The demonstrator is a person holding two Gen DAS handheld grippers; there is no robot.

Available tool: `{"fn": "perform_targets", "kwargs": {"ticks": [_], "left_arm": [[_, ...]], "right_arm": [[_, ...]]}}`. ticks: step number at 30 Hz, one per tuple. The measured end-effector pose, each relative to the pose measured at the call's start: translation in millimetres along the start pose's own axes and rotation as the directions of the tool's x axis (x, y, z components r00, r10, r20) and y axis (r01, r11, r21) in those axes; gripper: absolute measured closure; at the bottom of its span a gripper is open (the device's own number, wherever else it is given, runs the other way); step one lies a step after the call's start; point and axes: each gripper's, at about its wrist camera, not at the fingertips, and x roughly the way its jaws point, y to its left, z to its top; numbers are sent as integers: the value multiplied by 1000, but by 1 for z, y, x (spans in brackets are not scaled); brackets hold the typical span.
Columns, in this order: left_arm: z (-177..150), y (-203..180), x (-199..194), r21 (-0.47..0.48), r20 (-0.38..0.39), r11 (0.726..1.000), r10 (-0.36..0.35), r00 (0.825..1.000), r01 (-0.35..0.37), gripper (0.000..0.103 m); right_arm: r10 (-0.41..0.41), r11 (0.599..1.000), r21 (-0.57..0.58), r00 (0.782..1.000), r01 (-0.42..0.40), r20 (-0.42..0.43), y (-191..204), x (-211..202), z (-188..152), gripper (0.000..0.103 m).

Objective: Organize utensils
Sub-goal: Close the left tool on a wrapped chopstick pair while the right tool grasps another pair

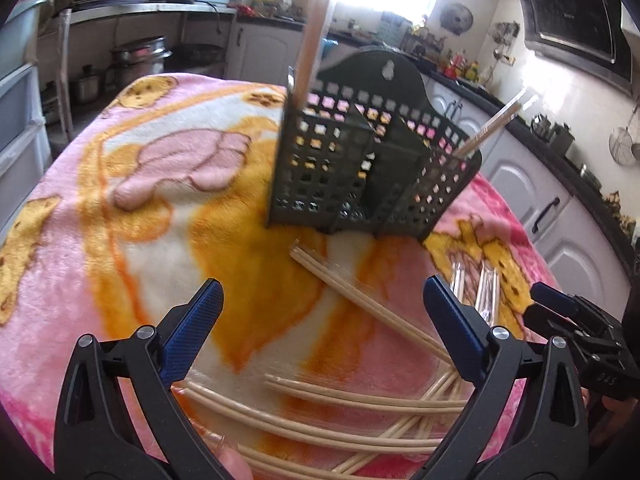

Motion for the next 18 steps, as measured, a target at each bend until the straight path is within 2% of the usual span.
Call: {"fn": "perform_targets", "kwargs": {"ticks": [6, 10, 15, 18], "left_arm": [[4, -6, 23, -2, -77, 1000, -23, 997, 23, 11], [8, -3, 41, -35, -117, 999, -36, 993, 32, 22], [9, 12, 62, -123, -164, 992, -44, 985, 24, 34], [12, 16, 66, -132, -159, 991, -41, 986, 20, 38]], "right_arm": [[20, 999, 51, 999, -18, -48, -12, 19, -4, 48], [26, 996, 82, 997, -20, -71, -18, 28, -6, 50], [49, 993, 108, 994, -38, -101, -23, 36, -10, 62], [53, 993, 108, 993, -41, -107, -22, 37, -11, 69]]}}
